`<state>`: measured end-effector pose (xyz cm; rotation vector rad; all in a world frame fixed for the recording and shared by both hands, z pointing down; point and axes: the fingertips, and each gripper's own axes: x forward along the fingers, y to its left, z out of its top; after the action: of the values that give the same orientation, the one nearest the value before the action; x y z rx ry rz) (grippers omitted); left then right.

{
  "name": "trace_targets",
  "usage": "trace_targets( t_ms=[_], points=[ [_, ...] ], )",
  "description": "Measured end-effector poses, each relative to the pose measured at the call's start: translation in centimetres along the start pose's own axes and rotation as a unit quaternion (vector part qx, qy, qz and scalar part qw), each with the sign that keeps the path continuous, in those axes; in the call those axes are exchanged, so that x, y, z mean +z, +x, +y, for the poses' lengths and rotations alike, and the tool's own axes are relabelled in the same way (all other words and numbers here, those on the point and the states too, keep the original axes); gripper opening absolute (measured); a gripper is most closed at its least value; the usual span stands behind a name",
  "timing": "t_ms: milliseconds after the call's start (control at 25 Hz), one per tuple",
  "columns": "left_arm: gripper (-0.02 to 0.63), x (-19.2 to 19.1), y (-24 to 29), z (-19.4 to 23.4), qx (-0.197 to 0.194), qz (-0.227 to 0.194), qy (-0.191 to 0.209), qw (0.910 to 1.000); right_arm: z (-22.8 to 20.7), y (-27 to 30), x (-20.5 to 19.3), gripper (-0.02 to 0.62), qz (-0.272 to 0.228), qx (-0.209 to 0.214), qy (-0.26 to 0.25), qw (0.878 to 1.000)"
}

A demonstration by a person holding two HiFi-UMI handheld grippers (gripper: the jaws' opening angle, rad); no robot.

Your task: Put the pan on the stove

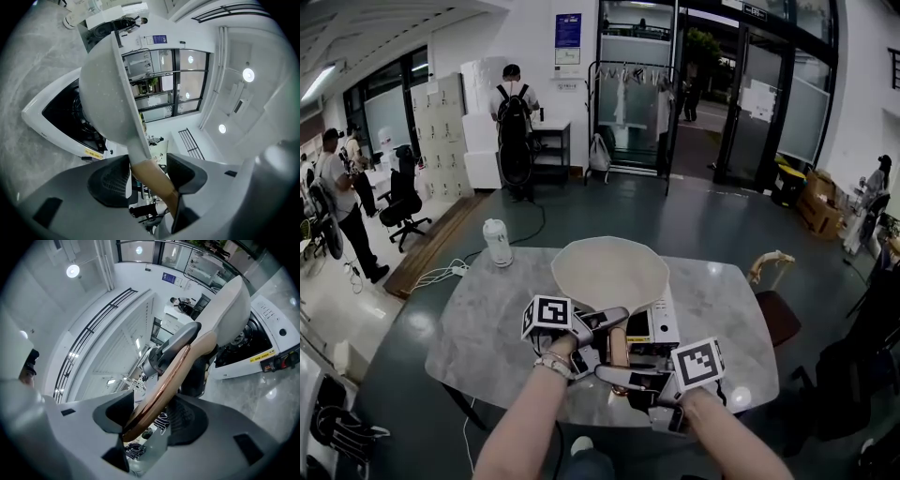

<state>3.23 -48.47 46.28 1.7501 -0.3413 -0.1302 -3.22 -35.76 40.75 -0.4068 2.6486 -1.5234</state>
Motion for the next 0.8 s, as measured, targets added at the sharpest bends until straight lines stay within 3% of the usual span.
trace_targets(
  t_ms=[400,800],
  points=[
    [0.258,0.3,0.7,2.3,0.001,0.002,-0.017,0.9998,-2.3,0.2,-0.1,0.225,0.002,-0.011,0.025,1.0],
    [0.258,-0.3,0.8,3.1,0.007,0.026,-0.001,0.9996,-3.4,0.2,-1.3,0.219,0.02,-0.022,0.037,0.999]
  ],
)
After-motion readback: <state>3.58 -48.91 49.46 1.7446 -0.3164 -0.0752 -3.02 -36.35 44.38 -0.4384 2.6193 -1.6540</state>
